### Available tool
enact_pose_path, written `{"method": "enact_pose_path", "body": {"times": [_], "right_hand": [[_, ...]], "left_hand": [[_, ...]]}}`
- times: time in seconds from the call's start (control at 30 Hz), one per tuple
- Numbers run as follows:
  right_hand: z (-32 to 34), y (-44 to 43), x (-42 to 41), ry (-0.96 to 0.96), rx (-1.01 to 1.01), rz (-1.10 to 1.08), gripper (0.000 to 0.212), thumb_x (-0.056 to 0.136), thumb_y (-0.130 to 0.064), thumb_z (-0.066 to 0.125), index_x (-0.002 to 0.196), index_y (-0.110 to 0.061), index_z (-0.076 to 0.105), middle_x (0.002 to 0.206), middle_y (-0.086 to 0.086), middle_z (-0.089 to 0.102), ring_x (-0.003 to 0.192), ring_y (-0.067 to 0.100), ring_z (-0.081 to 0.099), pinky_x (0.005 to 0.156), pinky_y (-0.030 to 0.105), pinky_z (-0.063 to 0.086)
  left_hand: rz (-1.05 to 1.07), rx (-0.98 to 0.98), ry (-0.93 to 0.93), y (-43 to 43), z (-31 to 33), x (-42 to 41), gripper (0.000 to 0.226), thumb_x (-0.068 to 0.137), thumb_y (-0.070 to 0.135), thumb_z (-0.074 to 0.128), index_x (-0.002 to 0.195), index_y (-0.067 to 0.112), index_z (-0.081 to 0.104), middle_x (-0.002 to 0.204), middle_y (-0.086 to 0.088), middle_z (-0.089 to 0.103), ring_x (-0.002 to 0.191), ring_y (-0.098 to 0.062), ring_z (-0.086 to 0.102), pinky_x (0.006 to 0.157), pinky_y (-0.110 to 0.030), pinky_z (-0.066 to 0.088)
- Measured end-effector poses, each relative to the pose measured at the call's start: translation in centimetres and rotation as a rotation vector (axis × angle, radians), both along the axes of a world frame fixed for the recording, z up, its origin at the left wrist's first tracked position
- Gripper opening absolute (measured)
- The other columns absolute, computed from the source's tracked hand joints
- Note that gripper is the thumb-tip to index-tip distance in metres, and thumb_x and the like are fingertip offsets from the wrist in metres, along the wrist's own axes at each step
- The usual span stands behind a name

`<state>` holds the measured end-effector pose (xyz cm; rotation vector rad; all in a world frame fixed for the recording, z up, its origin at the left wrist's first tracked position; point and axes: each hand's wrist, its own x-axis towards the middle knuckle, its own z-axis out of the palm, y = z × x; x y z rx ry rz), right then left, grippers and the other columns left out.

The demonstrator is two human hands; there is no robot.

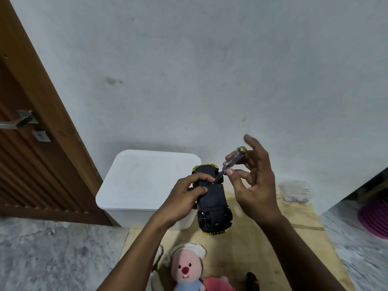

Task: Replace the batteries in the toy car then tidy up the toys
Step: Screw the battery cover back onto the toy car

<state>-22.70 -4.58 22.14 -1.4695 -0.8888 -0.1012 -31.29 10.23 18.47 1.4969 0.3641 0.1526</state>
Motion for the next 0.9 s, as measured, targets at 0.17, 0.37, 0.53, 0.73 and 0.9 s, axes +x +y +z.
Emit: {"method": "enact_pose_path", "body": {"times": [0.17,0.37,0.53,0.73,0.9], "right_hand": [[-0.2,0.3,-0.4,-0.094,-0.056,-0.011,0.078,0.087,0.009,0.065,0.131,-0.054,0.050,0.113,-0.009,0.069,0.107,0.020,0.069,0.087,0.038,0.059],[-0.6,1.1,-0.6,-0.112,0.002,-0.116,0.077,0.077,0.007,0.080,0.119,-0.052,0.053,0.100,-0.016,0.067,0.090,0.013,0.071,0.077,0.038,0.061],[-0.9,1.1,-0.1,-0.201,0.014,-0.105,0.060,0.081,0.007,0.075,0.118,-0.036,0.058,0.106,-0.015,0.064,0.092,0.017,0.070,0.079,0.037,0.061],[-0.9,1.2,0.2,-0.189,-0.003,0.001,0.048,0.087,0.005,0.066,0.117,-0.032,0.063,0.109,-0.006,0.071,0.100,0.021,0.072,0.082,0.038,0.059],[-1.1,1.8,0.6,-0.229,0.012,-0.022,0.042,0.082,0.003,0.073,0.117,-0.021,0.064,0.102,-0.004,0.066,0.092,0.024,0.068,0.079,0.041,0.056]], "left_hand": [[0.005,0.026,0.008,0.4,-0.3,0.0,0.028,0.097,-0.003,0.051,0.106,0.015,0.071,0.094,0.001,0.066,0.071,-0.011,0.063,0.059,-0.024,0.052],[0.008,0.040,0.015,0.9,-0.7,-0.1,0.029,0.097,-0.004,0.051,0.103,0.016,0.071,0.089,0.007,0.066,0.065,-0.005,0.063,0.057,-0.020,0.052],[0.003,0.019,0.016,1.1,-0.6,0.0,0.029,0.097,-0.005,0.050,0.103,0.014,0.071,0.091,0.004,0.067,0.065,-0.006,0.063,0.057,-0.021,0.052],[0.007,0.047,0.042,1.6,-1.0,0.2,0.029,0.096,-0.005,0.051,0.102,0.015,0.071,0.087,0.002,0.064,0.063,-0.009,0.058,0.060,-0.026,0.049],[0.002,0.028,0.036,1.5,-1.0,0.2,0.028,0.095,-0.006,0.051,0.101,0.014,0.070,0.087,0.004,0.066,0.064,-0.007,0.062,0.057,-0.022,0.052]]}}
